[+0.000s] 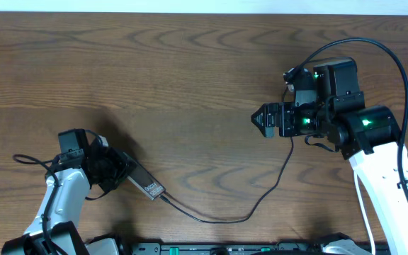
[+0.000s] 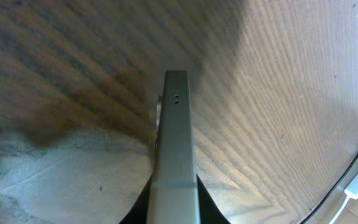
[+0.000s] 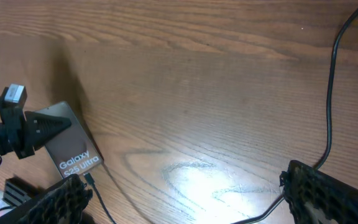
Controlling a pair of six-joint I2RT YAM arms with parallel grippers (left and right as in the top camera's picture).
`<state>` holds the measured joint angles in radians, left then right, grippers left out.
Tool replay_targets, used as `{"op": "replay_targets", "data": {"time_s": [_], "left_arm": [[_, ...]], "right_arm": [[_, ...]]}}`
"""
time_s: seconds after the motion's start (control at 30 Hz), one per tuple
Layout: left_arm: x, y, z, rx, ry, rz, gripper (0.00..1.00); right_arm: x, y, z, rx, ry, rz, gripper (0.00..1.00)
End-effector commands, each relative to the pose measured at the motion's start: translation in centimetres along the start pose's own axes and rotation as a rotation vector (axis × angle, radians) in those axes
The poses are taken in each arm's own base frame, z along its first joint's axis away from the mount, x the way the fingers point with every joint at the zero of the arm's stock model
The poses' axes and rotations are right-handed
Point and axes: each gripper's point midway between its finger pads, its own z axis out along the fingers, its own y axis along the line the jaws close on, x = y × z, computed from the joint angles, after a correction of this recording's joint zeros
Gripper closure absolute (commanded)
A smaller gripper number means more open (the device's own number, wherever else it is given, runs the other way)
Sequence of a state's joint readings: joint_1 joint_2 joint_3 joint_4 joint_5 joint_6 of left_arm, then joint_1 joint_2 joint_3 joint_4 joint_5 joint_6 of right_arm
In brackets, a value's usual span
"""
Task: Plug charger to phone and switch on socket
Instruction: 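Lower the cabled phone onto the table with the left gripper, then open the left gripper to release the phone on the table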
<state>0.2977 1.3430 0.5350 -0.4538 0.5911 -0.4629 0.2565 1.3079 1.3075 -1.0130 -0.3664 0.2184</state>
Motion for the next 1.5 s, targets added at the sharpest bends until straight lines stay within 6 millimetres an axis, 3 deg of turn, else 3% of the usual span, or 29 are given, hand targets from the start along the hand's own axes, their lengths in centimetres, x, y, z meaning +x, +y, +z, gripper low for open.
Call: {"op": "replay_targets", "data": {"time_s": [0.0, 0.53, 0.8, 1.13, 1.33, 1.47], "left_arm": [[0.7, 0.6, 0.2, -0.022, 0.023, 0.001, 0.93], [1.7, 1.1, 0.1, -0.039, 0.061, -0.026, 0.93], [3.2, 2.4, 0.9, -0.055, 0.094, -0.048, 0.93], [3.1, 2.4, 1.0, -0.053, 0.091, -0.045, 0.92], [3.1, 2.5, 1.0, -0.053, 0.091, -0.045, 0.70], [3.2, 2.5, 0.9, -0.055, 0.095, -0.047, 0.68]], "right_arm": [[-0.1, 0.1, -0.1, 0.001, -0.004, -0.016, 0.01], [-0.1, 0.0, -0.1, 0.001, -0.003, -0.015, 0.01], [0.0, 0.0, -0.1, 0.002, 0.003, -0.013, 0.01], [0.1, 0.0, -0.1, 0.003, 0.004, -0.013, 0.01], [0.0, 0.0, -0.1, 0.003, 0.004, -0.013, 0.01], [0.1, 0.0, -0.1, 0.003, 0.004, -0.013, 0.01]]}}
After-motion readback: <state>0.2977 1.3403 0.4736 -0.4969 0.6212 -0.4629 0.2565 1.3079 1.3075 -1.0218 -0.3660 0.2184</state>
